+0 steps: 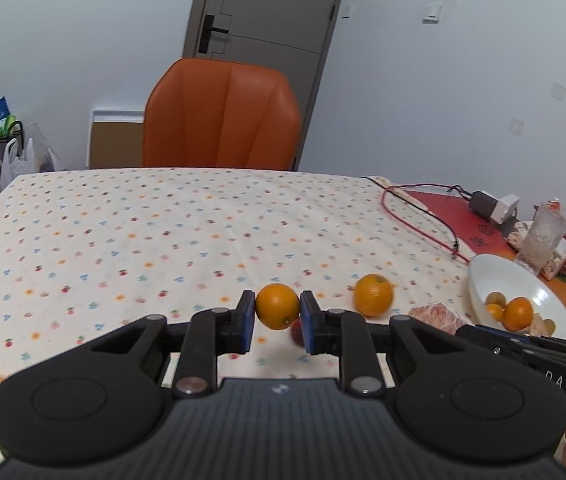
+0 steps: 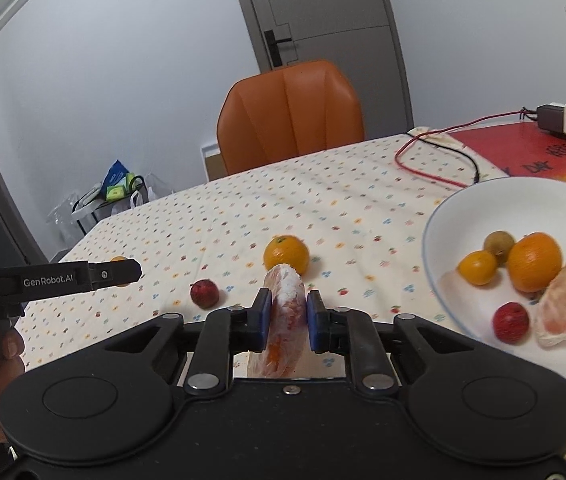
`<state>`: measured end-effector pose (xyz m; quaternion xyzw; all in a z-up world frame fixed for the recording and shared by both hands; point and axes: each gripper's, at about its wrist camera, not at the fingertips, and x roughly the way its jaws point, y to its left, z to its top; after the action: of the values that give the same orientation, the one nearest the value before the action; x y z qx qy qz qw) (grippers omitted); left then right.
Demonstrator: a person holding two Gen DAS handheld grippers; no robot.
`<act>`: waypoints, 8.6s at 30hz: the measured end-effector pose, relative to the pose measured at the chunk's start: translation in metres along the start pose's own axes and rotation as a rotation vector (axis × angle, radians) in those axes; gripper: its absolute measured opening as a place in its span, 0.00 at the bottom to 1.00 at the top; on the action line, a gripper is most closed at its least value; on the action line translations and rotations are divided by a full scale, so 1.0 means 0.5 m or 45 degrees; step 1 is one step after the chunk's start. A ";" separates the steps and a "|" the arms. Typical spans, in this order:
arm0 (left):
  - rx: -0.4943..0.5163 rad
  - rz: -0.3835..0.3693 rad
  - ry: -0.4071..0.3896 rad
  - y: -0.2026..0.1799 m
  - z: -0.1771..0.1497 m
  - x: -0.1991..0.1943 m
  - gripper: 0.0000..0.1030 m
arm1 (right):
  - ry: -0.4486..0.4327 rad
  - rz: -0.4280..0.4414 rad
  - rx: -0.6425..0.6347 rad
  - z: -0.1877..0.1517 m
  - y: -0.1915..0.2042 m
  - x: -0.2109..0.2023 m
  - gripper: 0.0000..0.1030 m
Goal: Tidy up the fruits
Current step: 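Carry the kumquat and pomelo piece over the white plate with both tools, then open the left tool dropping the kumquat onto the plate while the right tool releases the pomelo, then move both open tools back toward the remaining red plum and orange, then grasp the red plum with the left tool while the right tool grasps the orange, then carry the red plum and orange over the white plate with both tools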
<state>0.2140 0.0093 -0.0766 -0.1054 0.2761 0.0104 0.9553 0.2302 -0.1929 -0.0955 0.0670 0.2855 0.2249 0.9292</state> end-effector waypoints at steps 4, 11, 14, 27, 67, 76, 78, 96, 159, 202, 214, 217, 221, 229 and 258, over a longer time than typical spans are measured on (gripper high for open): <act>0.015 -0.037 -0.006 -0.030 0.004 0.004 0.21 | -0.026 -0.021 0.004 0.009 -0.016 -0.019 0.17; 0.054 -0.101 -0.011 -0.091 0.009 0.015 0.21 | -0.064 -0.083 0.017 0.022 -0.057 -0.055 0.17; 0.069 -0.127 -0.012 -0.117 0.012 0.019 0.21 | -0.082 -0.107 0.022 0.026 -0.075 -0.071 0.17; 0.153 -0.203 -0.011 -0.221 0.022 0.039 0.21 | -0.142 -0.202 0.059 0.041 -0.168 -0.131 0.17; 0.327 -0.281 0.140 -0.420 0.001 0.224 0.21 | -0.144 -0.340 0.119 0.063 -0.405 -0.124 0.17; 0.319 -0.288 0.157 -0.424 0.010 0.253 0.22 | -0.148 -0.299 0.061 0.069 -0.403 -0.088 0.19; 0.297 -0.296 0.160 -0.422 0.013 0.251 0.23 | -0.161 -0.295 0.052 0.075 -0.397 -0.086 0.24; 0.283 -0.281 0.126 -0.374 0.020 0.167 0.43 | -0.185 -0.213 0.195 0.050 -0.350 -0.117 0.38; -0.017 -0.020 0.113 -0.002 0.037 0.031 0.86 | -0.076 -0.048 0.099 0.044 -0.042 -0.048 1.00; -0.046 0.047 0.116 0.060 0.010 0.102 0.23 | 0.015 0.042 -0.005 0.047 0.017 0.108 0.90; -0.075 0.071 0.110 0.083 0.011 0.089 0.23 | 0.106 -0.029 -0.038 0.039 0.027 0.181 0.35; -0.071 0.064 0.105 0.075 0.013 0.084 0.23 | 0.097 -0.021 -0.028 0.033 0.020 0.170 0.34; -0.054 0.046 0.099 0.052 0.014 0.079 0.23 | 0.070 -0.014 -0.016 0.032 0.010 0.141 0.34; -0.011 -0.003 0.090 0.002 0.013 0.067 0.23 | -0.007 -0.011 0.009 0.041 -0.008 0.074 0.34; 0.128 -0.221 0.077 -0.231 -0.013 0.054 0.23 | -0.167 -0.181 0.104 0.020 -0.174 -0.133 0.34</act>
<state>0.2427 -0.1061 -0.0738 -0.0809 0.2949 -0.0893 0.9479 0.2200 -0.3005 -0.0759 0.0989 0.2371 0.1417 0.9560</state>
